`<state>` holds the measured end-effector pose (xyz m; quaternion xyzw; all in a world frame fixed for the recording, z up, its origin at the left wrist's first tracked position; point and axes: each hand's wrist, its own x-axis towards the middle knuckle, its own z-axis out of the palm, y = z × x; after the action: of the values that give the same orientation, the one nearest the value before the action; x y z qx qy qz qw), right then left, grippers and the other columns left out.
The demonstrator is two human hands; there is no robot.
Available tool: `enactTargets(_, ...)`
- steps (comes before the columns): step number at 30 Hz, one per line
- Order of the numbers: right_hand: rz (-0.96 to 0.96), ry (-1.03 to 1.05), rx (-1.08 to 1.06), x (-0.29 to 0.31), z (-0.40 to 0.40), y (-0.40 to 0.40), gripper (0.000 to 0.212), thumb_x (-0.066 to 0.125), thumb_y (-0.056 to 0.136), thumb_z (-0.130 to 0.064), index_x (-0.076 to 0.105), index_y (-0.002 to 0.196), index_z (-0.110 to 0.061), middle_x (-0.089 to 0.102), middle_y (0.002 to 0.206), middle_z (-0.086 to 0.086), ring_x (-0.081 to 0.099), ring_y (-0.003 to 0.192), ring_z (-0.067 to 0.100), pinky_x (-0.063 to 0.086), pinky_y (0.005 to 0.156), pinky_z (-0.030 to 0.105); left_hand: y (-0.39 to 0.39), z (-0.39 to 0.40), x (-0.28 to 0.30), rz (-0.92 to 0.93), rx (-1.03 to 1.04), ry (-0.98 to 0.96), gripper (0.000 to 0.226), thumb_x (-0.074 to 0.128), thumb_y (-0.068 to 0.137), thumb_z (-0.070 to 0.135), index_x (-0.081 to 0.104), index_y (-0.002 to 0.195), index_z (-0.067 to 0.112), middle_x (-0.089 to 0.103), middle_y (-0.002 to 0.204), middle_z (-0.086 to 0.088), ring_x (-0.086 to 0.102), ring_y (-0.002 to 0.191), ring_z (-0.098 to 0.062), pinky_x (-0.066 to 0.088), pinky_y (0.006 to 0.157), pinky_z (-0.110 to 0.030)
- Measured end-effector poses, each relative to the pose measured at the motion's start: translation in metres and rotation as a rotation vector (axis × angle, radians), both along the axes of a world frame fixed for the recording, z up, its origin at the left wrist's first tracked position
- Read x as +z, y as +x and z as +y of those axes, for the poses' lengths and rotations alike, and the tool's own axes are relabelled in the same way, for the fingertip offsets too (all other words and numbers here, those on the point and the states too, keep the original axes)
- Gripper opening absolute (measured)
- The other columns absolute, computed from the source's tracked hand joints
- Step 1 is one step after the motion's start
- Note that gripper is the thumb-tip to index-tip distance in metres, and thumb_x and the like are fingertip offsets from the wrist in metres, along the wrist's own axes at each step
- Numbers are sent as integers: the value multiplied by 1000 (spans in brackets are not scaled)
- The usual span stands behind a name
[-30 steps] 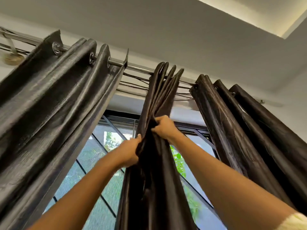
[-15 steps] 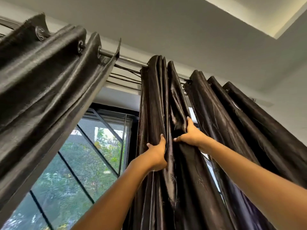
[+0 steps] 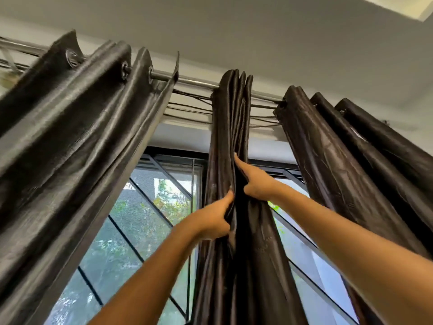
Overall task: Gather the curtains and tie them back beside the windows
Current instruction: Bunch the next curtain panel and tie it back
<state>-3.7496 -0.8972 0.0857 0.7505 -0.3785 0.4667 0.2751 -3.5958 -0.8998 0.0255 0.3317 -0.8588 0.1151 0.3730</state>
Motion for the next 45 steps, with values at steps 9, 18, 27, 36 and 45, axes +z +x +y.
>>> enactTargets(9,-119,118,148,-106,12,-74,100,56,73,13,5,148,-29,44,142,-1,44,129,15,39,102,20,-89,6,-49,104,66,-158,100,54,82,7,-17,146,35,60,117,-24,61,100,-36,51,83,-41)
enactTargets(18,-168,312,174,-274,-8,-53,101,43,59,-13,3,131,-72,64,125,-3,65,101,20,52,75,34,-69,-1,-188,93,184,-42,103,55,81,10,-24,144,29,63,104,-20,62,94,-34,49,73,-35)
enactTargets(27,-203,399,28,-368,19,-28,94,46,78,6,-5,142,-41,62,109,2,59,76,22,31,46,19,-55,19,-298,22,330,-39,76,42,93,14,-8,150,18,62,105,-17,61,92,-32,41,67,-35)
enactTargets(36,-239,-44,-284,-365,54,-19,64,59,81,-3,44,140,-23,26,154,11,49,124,30,54,63,37,-47,45,-276,107,333,-174,58,40,95,15,19,149,13,59,105,-20,57,95,-36,44,73,-39)
enactTargets(45,-105,-302,-213,-317,73,15,15,68,78,-3,69,90,-11,61,121,7,60,106,24,49,58,28,-9,47,-231,497,348,-357,20,59,91,21,64,108,12,63,104,-7,56,100,-27,40,69,-33)
